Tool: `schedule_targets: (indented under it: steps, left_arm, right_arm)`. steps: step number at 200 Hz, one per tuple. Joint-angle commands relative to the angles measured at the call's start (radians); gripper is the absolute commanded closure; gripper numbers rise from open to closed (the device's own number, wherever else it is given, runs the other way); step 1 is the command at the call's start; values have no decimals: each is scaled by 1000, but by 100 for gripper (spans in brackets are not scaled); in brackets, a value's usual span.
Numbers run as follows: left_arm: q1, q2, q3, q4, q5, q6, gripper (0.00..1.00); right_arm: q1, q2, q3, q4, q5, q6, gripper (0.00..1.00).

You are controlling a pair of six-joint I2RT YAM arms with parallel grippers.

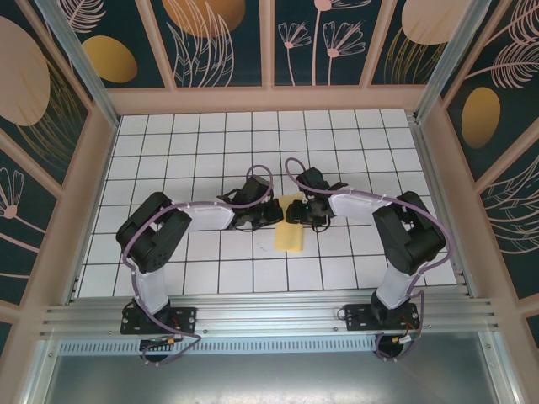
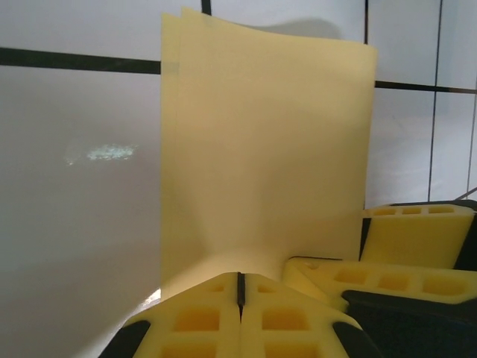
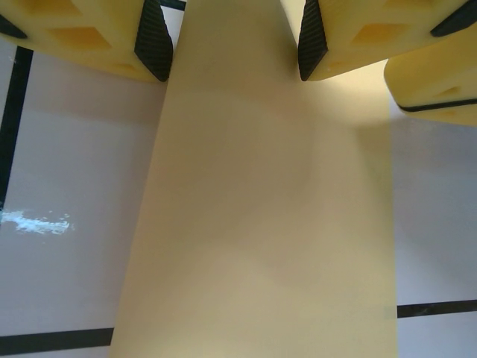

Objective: Fold a paper plane with a square sheet of paper (pick it up from the middle)
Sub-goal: Hold the square sheet of paper at the center of the table, then fold the square sheet of paper in half at the center of the table.

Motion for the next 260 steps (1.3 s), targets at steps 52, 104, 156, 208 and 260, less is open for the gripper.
schedule_targets:
  steps: [52, 104, 156, 208, 260]
  left_arm:
    - [-26, 79, 74, -155, -70, 52, 100]
    - [-31, 89, 71, -215, -113, 64, 100]
    - [-31, 82, 61, -210, -118, 62, 100]
    - [-31, 86, 64, -206, -114, 66, 100]
    - [-31, 94, 68, -208, -108, 71, 100]
  right_arm:
    - [11, 56, -23, -11, 12, -6, 47]
    - [8, 23, 12, -25, 36, 9, 43]
    - [-36, -163, -26, 20, -9, 57, 38]
    - [-65, -204, -117, 188, -248, 101, 73]
    - [-85, -126, -174, 254, -274, 110, 80]
